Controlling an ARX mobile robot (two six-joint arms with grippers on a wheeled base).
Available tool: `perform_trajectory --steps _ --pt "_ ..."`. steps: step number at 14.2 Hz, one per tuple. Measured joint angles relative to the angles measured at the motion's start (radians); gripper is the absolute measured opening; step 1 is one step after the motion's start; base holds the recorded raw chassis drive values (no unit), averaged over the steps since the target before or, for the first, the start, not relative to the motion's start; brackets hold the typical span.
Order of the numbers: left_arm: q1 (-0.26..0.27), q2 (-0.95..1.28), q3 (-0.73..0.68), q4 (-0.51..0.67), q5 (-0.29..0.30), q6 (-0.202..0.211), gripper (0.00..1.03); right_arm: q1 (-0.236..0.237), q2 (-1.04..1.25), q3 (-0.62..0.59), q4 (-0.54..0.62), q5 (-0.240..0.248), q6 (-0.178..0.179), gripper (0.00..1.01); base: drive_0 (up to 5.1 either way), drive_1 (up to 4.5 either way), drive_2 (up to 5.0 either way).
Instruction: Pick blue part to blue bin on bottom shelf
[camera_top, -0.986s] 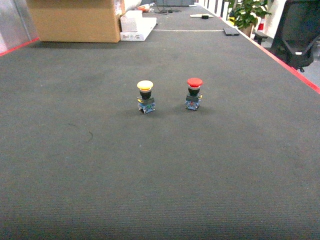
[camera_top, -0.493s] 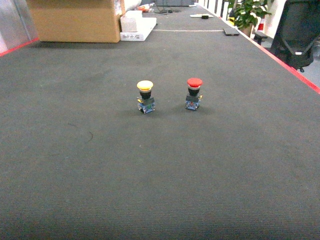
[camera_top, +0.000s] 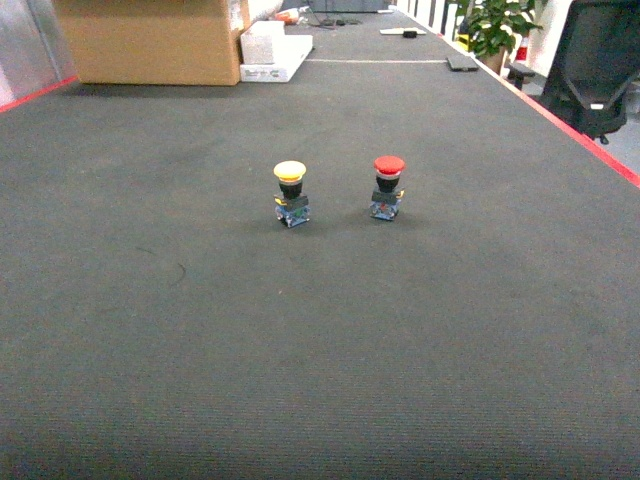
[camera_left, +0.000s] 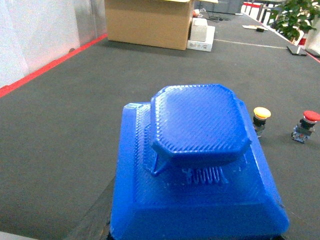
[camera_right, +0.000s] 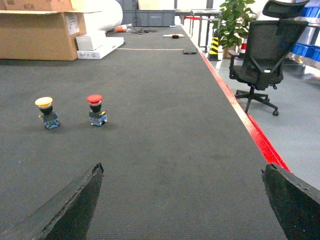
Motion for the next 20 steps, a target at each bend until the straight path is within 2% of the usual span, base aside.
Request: perform_trajectory --steps 11,20 --pt "0.0 0.0 0.0 0.0 0.0 0.0 0.44 0.0 0.0 0.0 0.0 0.0 0.0 0.98 0.0 -0.05 0.0" --pt "-0.002 0.001 0.0 0.0 -0.003 0.0 0.44 0.0 0.0 0.0 0.0 0.0 0.0 0.98 -1.7 -1.67 -1.7"
